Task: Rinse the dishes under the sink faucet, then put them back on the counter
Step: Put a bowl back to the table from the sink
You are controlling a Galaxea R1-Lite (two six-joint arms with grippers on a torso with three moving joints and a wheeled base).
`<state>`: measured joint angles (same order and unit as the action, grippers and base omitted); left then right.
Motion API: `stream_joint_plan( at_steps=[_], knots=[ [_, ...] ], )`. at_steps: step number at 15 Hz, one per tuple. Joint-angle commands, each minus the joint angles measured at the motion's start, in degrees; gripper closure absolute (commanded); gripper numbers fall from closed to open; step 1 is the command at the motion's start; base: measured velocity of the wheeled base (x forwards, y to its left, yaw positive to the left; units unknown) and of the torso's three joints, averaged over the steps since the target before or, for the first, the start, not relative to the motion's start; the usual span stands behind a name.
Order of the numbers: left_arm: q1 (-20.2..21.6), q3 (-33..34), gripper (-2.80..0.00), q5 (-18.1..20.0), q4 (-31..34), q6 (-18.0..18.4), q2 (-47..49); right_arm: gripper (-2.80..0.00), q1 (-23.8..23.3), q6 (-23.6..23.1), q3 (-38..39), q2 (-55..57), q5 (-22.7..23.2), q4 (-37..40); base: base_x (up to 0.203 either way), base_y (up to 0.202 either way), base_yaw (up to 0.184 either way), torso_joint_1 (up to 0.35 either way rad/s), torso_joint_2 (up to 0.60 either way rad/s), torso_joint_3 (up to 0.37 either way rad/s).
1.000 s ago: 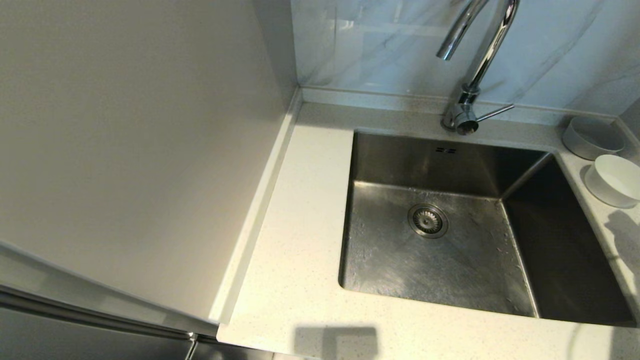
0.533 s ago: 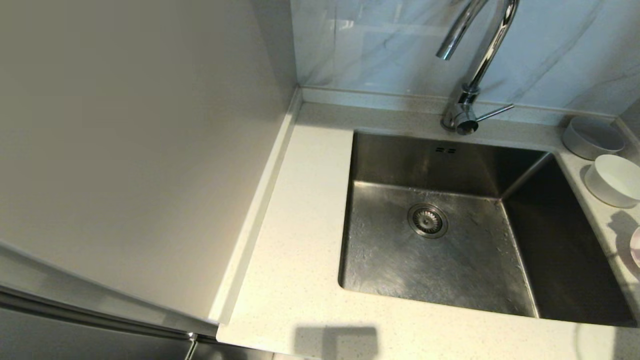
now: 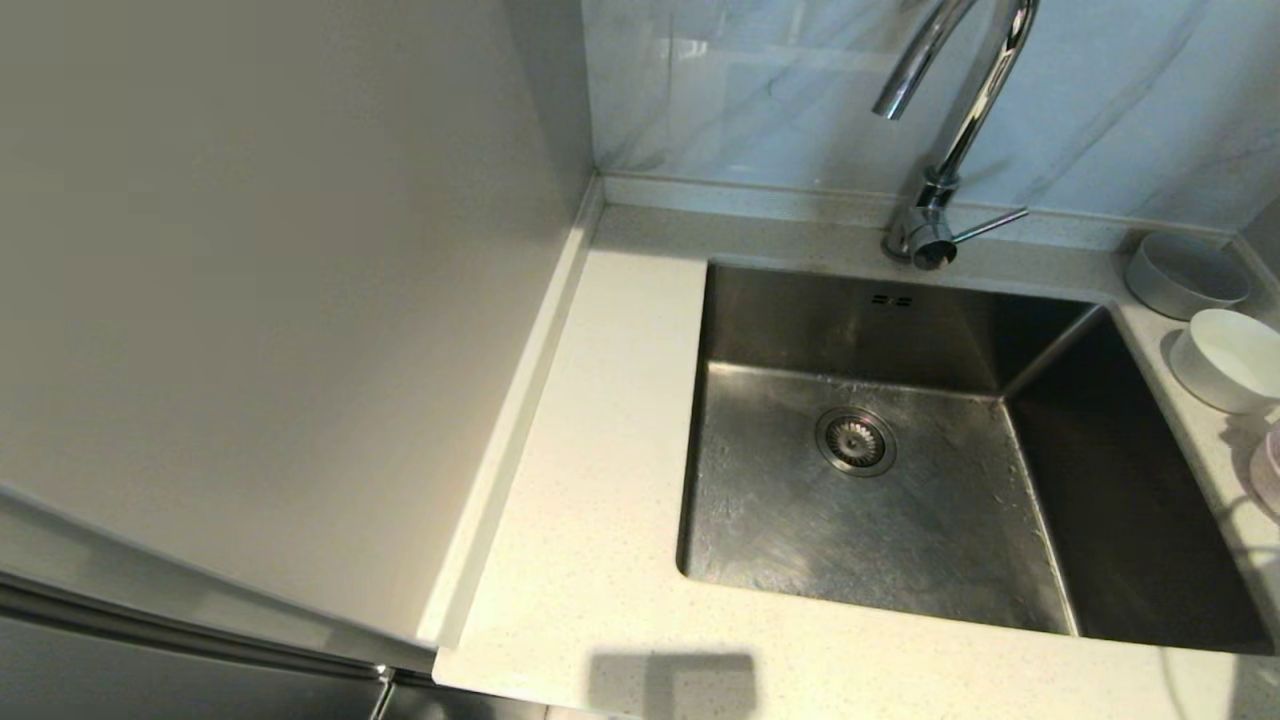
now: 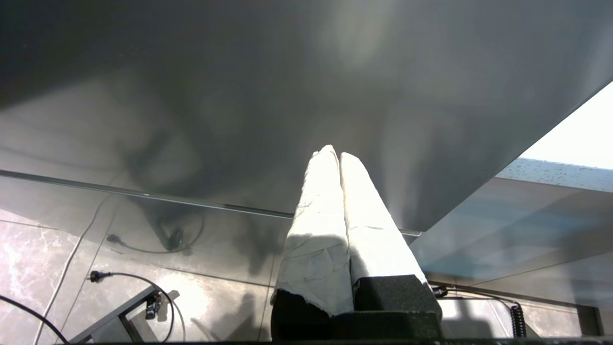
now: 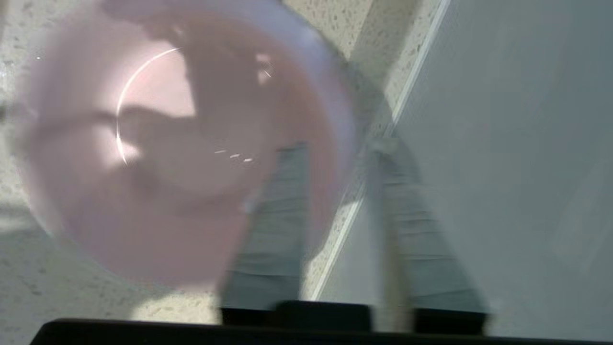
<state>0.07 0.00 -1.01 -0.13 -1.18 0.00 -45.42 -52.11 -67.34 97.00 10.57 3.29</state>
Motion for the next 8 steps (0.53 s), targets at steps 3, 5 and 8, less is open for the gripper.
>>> stream_joint_plan(
  at_steps=[3, 5, 8],
  knots=[
    [0.0, 0.0, 0.0, 0.0, 0.0, 0.0, -0.2, -2.8, -0.1, 1.0, -2.6, 0.4, 0.2, 0.0, 0.0, 0.0, 0.0, 0.0, 0.0, 0.0],
    [0.0, 0.0, 0.0, 0.0, 0.0, 0.0, -0.2, -2.8, -0.1, 2.6, -4.3, 0.3, 0.9, 0.0, 0.0, 0.0, 0.0, 0.0, 0.0, 0.0],
    [0.0, 0.0, 0.0, 0.0, 0.0, 0.0, -0.2, -2.8, 0.3, 5.3, -5.2, -0.9, 3.3, 0.0, 0.0, 0.0, 0.0, 0.0, 0.0, 0.0]
  ],
)
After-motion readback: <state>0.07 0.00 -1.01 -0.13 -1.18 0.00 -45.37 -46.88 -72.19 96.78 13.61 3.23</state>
